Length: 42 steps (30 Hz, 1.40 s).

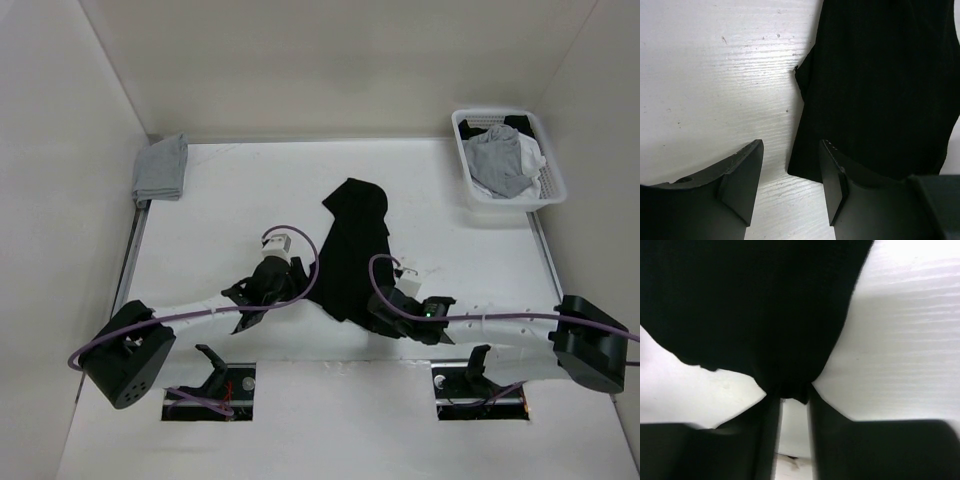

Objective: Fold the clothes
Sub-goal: Flatten the tank top out

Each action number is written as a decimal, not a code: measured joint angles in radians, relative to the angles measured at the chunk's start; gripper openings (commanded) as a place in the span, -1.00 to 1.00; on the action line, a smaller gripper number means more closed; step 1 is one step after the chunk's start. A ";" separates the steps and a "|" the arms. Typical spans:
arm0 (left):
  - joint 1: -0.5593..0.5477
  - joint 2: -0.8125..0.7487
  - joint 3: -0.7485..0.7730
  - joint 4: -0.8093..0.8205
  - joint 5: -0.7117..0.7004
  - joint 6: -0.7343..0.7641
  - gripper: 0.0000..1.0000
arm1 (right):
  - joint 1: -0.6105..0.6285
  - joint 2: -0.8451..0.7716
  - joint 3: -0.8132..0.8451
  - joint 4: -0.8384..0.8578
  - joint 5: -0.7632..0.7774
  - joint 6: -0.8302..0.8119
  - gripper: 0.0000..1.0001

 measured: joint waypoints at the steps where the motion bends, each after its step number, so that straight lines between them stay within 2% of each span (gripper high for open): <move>1: 0.001 0.000 0.000 0.002 0.000 0.000 -0.06 | 0.000 0.013 0.002 0.008 -0.004 -0.001 -0.89; 2: 0.002 0.000 0.000 0.003 0.000 0.000 -0.06 | 0.000 0.024 0.005 0.017 -0.004 0.000 -0.96; 7: 0.026 -0.013 0.000 0.005 0.001 0.001 -0.08 | 0.000 -0.017 0.042 -0.013 0.029 -0.064 -0.99; 10: 0.060 -0.046 0.000 0.005 0.000 0.000 -0.08 | -0.002 -0.117 0.185 -0.032 0.077 -0.177 -0.98; 13: 0.092 -0.093 0.000 0.006 -0.004 0.000 -0.08 | -0.018 -0.188 0.426 -0.018 0.122 -0.348 -0.98; 16: 0.113 -0.143 0.000 -0.004 -0.006 -0.004 -0.08 | -0.066 -0.214 0.642 0.010 0.154 -0.492 -0.98; 22: 0.125 -0.276 -0.010 -0.037 -0.001 -0.009 -0.04 | -0.096 -0.194 0.906 0.042 0.200 -0.716 -0.97; 26: 0.053 -0.364 -0.023 -0.042 0.016 -0.008 -0.04 | -0.117 -0.168 0.951 0.046 0.211 -0.802 -0.97; 30: -0.060 -0.363 -0.036 -0.045 0.013 0.006 -0.04 | -0.174 -0.130 0.951 0.034 0.210 -0.833 -0.97; 38: -0.209 -0.068 0.002 -0.164 -0.063 0.018 -0.06 | -0.291 -0.157 0.951 0.025 0.211 -0.875 -0.97; 40: -0.238 -0.050 0.029 -0.189 -0.093 0.014 -0.06 | -0.311 -0.175 0.951 0.026 0.211 -0.879 -0.97; 41: -0.255 -0.040 0.035 -0.201 -0.105 0.011 -0.12 | -0.320 -0.183 0.950 0.026 0.211 -0.880 -0.97; 42: -0.274 -0.031 0.039 -0.206 -0.119 0.011 -0.31 | -0.327 -0.192 0.949 0.026 0.211 -0.882 -0.97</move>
